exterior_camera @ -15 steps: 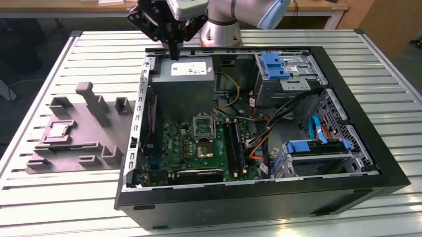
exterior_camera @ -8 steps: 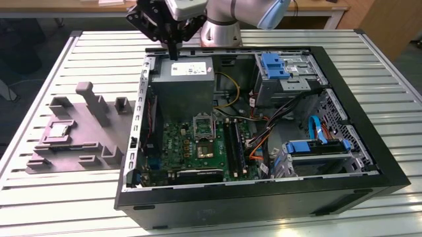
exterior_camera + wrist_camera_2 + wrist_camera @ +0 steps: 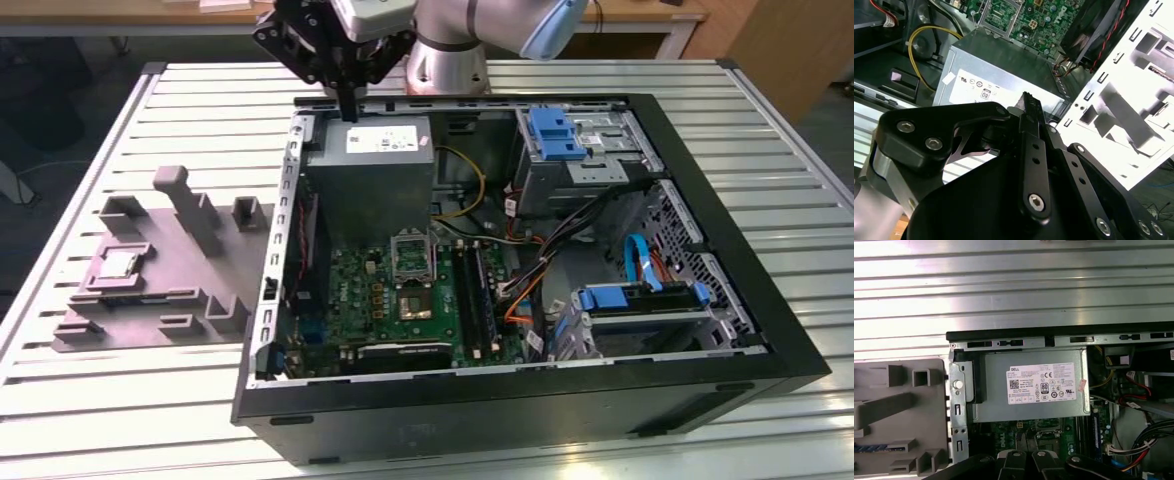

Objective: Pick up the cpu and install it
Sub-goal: 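Reach for the cpu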

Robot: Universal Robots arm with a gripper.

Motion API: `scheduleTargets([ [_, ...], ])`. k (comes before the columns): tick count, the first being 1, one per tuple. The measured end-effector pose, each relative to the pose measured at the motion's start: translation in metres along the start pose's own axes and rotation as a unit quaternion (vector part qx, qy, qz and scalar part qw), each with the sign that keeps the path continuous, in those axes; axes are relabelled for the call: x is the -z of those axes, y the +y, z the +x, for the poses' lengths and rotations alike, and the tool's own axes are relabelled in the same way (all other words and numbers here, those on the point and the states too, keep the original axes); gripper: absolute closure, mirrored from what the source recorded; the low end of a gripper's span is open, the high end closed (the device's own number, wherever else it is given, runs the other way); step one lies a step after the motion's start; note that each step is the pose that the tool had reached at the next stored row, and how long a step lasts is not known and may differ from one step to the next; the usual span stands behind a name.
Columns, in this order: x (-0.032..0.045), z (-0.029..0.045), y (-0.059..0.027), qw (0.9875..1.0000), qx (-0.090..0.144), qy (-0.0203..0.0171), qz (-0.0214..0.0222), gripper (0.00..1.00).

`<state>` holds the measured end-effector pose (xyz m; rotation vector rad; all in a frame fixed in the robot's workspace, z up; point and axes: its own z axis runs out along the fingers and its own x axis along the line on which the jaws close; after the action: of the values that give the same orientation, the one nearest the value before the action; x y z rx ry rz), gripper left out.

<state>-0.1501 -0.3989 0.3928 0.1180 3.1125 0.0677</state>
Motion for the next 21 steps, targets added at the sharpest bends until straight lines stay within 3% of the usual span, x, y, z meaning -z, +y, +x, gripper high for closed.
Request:
scheduleTargets([
  [21,0.0001,0.0047,-0.0004,1.0,0.0,0.0,0.0,0.89],
])
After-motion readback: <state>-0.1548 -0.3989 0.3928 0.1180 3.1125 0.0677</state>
